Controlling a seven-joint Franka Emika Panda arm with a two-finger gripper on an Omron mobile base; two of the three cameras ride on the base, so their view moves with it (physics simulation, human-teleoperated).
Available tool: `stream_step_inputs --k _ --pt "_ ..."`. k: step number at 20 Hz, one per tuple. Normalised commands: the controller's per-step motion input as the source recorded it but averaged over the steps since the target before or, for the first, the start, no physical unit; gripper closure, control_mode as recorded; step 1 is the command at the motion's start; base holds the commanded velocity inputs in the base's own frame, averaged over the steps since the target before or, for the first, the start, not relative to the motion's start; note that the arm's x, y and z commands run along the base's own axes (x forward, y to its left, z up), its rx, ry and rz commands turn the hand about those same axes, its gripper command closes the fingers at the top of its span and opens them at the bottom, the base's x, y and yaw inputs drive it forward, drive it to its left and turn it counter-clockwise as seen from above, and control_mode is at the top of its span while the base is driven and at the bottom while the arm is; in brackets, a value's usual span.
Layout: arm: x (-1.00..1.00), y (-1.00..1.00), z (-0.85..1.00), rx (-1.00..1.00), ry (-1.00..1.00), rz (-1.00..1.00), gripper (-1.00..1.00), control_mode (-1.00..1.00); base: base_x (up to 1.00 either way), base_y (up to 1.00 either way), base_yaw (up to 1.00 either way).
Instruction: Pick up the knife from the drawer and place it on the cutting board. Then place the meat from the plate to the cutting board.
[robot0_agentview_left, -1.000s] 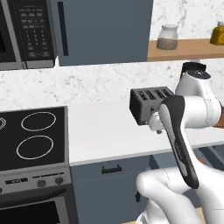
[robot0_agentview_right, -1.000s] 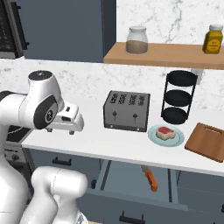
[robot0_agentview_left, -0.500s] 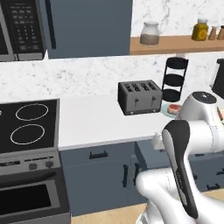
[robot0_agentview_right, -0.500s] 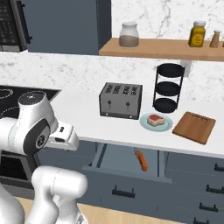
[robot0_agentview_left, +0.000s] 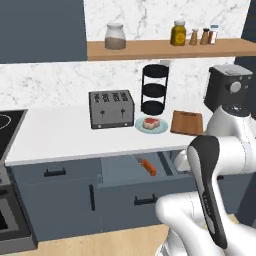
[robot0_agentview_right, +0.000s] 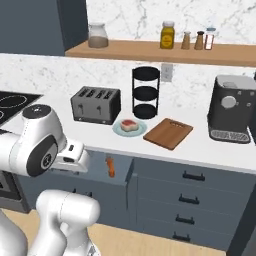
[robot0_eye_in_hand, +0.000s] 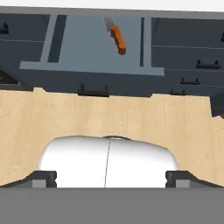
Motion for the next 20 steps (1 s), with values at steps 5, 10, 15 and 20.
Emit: stream_step_inputs --k 5,10,15,20 --pt "0.0 0.0 0.0 0.0 0.0 0.0 -1.0 1.0 0.32 -1.0 0.22" --pt "0.0 0.0 0.0 0.0 0.0 0.0 -1.0 1.0 0.58 -0.92 0.13" --pt "0.0 0.0 0.0 0.0 0.0 0.0 -1.0 1.0 0.91 -0.3 0.01" --pt "0.0 0.0 0.0 0.0 0.0 0.0 -1.0 1.0 0.65 0.0 0.03"
